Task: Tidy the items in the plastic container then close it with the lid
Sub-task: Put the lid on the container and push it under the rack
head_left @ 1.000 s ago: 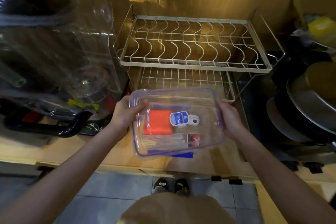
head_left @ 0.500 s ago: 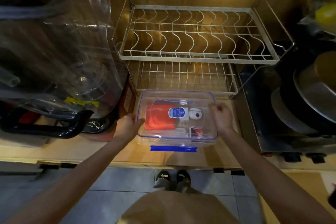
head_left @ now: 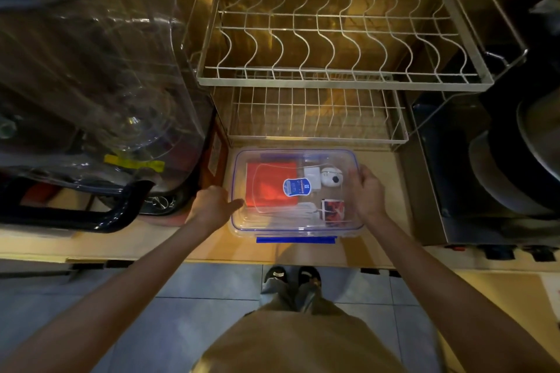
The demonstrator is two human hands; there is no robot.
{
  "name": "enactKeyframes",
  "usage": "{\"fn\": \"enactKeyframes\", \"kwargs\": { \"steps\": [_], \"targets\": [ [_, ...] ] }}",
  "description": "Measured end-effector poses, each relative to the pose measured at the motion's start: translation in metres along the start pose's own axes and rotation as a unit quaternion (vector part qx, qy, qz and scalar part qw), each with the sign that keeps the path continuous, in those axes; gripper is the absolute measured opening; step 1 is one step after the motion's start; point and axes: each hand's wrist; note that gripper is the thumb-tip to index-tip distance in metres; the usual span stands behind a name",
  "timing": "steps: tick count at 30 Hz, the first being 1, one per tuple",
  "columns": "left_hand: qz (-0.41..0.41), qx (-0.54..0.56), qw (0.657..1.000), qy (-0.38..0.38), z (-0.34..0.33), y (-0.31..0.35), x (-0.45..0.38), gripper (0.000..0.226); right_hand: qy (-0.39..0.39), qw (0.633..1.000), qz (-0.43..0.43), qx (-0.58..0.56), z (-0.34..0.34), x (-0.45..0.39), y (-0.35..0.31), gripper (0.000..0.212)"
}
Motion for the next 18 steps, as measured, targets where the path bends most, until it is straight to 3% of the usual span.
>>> {"fn": "enactKeyframes", "kwargs": {
  "steps": [4, 6, 9, 11, 14, 16, 18],
  "targets": [
    [0.006, 0.043, 0.999, -0.017, 0.002, 0.002, -0.004, 0.035, -0.051, 0.996, 0.022, 0.072, -0.001, -0.004, 0.005, 0.041],
    [0.009, 0.071, 0.997, -0.024, 0.003, 0.007, -0.003, 0.037, -0.035, 0.988, 0.03, 0.15, -0.001, -0.006, 0.0, 0.043],
    [0.007, 0.09, 0.995, -0.037, 0.005, 0.01, -0.002, 0.042, -0.01, 0.938, 0.067, 0.341, 0.001, -0.016, -0.016, 0.044],
    [0.014, 0.105, 0.994, -0.04, 0.007, 0.009, -0.002, 0.044, -0.051, 0.905, 0.106, 0.408, -0.003, -0.024, -0.03, 0.044],
    [0.017, 0.118, 0.992, -0.038, 0.008, 0.009, 0.0, 0.047, -0.167, 0.891, 0.142, 0.396, -0.021, -0.038, -0.048, 0.041],
    [0.013, 0.124, 0.992, -0.035, 0.008, 0.008, 0.002, 0.048, -0.233, 0.911, 0.114, 0.322, -0.034, -0.045, -0.061, 0.045],
    [0.01, 0.124, 0.992, -0.036, 0.008, 0.007, 0.001, 0.047, -0.287, 0.9, 0.083, 0.317, -0.045, -0.054, -0.069, 0.054]
  ]
}}
Point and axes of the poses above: each hand's wrist, its own x-axis away from the middle knuckle, its own z-axis out of the back of the hand, y = z × x, and after that the axes turned 5 degrees about -y, right-handed
